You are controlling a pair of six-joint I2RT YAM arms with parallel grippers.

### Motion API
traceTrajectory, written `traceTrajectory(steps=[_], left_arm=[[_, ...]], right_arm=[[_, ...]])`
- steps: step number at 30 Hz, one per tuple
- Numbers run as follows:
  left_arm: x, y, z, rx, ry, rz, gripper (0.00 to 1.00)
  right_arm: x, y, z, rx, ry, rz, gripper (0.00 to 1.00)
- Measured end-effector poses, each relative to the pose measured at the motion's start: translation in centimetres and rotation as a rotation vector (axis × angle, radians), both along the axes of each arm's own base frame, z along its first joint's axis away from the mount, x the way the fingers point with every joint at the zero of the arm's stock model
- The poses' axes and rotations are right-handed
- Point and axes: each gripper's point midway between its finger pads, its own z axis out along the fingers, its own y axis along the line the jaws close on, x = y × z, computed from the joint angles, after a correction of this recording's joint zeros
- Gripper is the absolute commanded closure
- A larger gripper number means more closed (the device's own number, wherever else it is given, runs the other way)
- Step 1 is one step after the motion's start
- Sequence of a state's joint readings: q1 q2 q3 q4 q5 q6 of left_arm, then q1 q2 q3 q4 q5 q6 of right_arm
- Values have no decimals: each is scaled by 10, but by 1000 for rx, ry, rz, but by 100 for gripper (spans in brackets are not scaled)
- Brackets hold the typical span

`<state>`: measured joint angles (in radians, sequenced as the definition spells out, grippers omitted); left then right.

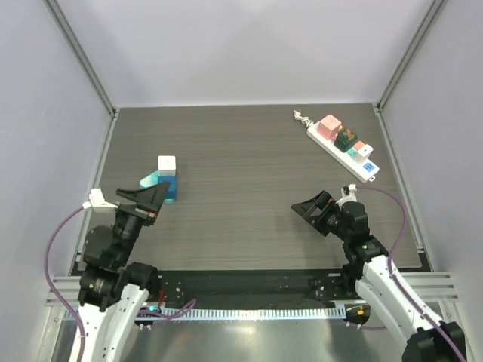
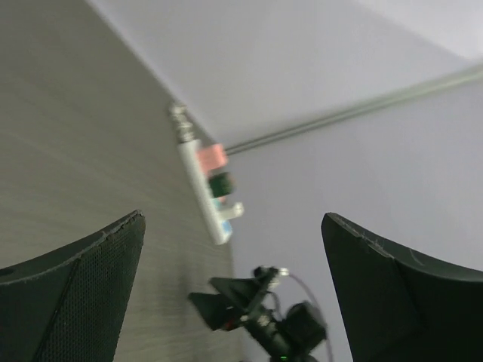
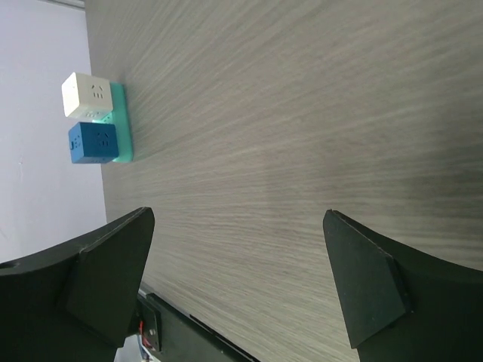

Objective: Pull the plug off the socket

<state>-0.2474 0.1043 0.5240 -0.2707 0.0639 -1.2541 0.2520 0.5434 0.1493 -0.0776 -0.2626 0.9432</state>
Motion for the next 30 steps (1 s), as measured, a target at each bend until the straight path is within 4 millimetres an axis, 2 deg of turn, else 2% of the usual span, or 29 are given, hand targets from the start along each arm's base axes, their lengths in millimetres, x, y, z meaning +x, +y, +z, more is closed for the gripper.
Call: traceTrajectory(steps=[3, 7, 10, 13, 19, 22, 25, 27, 30], left_arm=[[15, 14, -37, 114, 211, 95, 0], [26, 17, -92, 280, 441, 97, 0], [33, 21, -116, 343, 552, 113, 0], [43, 34, -130, 399, 651, 186, 0], [78, 78, -134, 426, 773, 390, 0], [91, 106, -148, 375, 832, 466, 0], [102, 132, -171, 295, 848, 525, 0], [103, 139, -194, 238, 857, 530, 0], [99, 140, -238, 154, 864, 523, 0]], right_arm=[[14, 2, 11, -3, -14, -9, 0], [37, 7, 24, -2, -16, -11, 0], [57, 16, 33, -8, -2, -1, 0], [78, 28, 40, -38, 15, 31, 0], [116, 61, 56, -142, 7, 135, 0], [120, 70, 50, -193, 11, 191, 0], [118, 73, 38, -251, 28, 245, 0], [117, 76, 31, -283, 40, 286, 0], [118, 84, 24, -315, 43, 355, 0]])
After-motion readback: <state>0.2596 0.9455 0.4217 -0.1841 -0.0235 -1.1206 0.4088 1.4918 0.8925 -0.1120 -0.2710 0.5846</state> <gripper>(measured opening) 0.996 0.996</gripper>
